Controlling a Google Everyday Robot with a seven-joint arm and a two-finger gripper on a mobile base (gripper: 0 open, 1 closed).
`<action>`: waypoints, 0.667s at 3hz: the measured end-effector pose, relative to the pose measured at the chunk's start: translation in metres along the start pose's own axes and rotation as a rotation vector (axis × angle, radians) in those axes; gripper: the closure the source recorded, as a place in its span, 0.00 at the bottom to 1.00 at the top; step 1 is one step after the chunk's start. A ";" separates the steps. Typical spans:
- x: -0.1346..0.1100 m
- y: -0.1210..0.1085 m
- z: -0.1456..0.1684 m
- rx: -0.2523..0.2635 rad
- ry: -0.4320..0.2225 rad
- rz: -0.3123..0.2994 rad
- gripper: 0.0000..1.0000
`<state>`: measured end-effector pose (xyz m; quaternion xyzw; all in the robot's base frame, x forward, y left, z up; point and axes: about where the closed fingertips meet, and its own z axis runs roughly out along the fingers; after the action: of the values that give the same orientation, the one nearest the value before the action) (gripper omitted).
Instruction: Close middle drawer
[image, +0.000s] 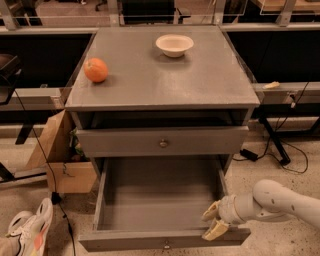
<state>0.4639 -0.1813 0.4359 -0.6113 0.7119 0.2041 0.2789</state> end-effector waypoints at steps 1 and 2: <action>0.000 0.004 -0.001 0.002 0.001 0.001 1.00; 0.001 0.008 -0.002 0.002 0.001 0.001 1.00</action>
Offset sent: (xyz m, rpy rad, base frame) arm 0.0616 0.0003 -0.0074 -0.1848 -0.1247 -0.2298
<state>0.4558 -0.1820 0.4370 -0.6108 0.7125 0.2033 0.2790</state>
